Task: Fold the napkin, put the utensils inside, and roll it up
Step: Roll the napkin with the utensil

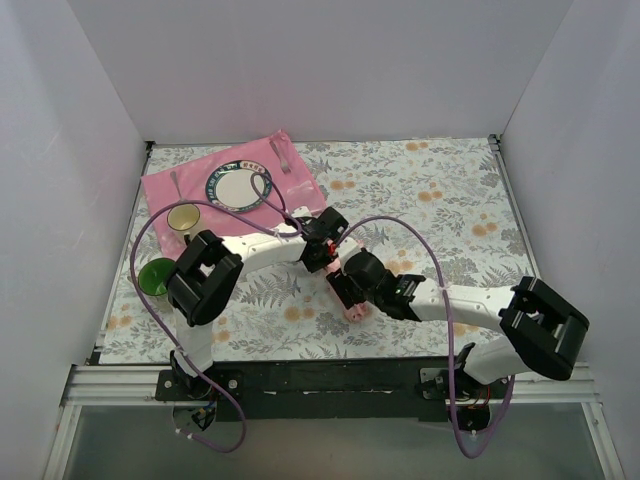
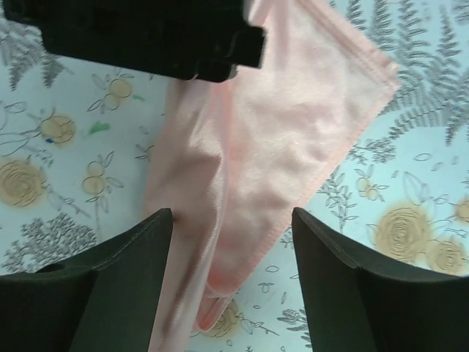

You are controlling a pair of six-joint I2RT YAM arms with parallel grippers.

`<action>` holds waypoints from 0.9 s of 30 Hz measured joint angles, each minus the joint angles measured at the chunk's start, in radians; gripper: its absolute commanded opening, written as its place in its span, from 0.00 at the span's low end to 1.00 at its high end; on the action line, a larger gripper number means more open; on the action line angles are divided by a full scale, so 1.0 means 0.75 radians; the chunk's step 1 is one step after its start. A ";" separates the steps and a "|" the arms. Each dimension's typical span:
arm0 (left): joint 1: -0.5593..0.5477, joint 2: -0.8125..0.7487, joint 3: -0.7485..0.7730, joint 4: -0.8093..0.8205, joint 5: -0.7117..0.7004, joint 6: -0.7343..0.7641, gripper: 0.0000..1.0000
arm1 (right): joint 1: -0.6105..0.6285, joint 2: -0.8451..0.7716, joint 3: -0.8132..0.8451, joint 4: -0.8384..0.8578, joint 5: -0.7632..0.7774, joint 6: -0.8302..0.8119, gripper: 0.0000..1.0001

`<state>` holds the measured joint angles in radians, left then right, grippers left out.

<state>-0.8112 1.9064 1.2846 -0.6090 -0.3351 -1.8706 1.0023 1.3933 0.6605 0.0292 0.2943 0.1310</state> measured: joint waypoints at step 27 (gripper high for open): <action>0.005 -0.019 -0.024 0.025 0.093 0.030 0.11 | 0.247 0.069 -0.192 0.502 0.224 -0.257 0.70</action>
<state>-0.8078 1.8923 1.2667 -0.5903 -0.2653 -1.8484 1.1877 1.4452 0.5163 0.4053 0.4625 -0.0616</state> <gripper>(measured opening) 0.183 0.708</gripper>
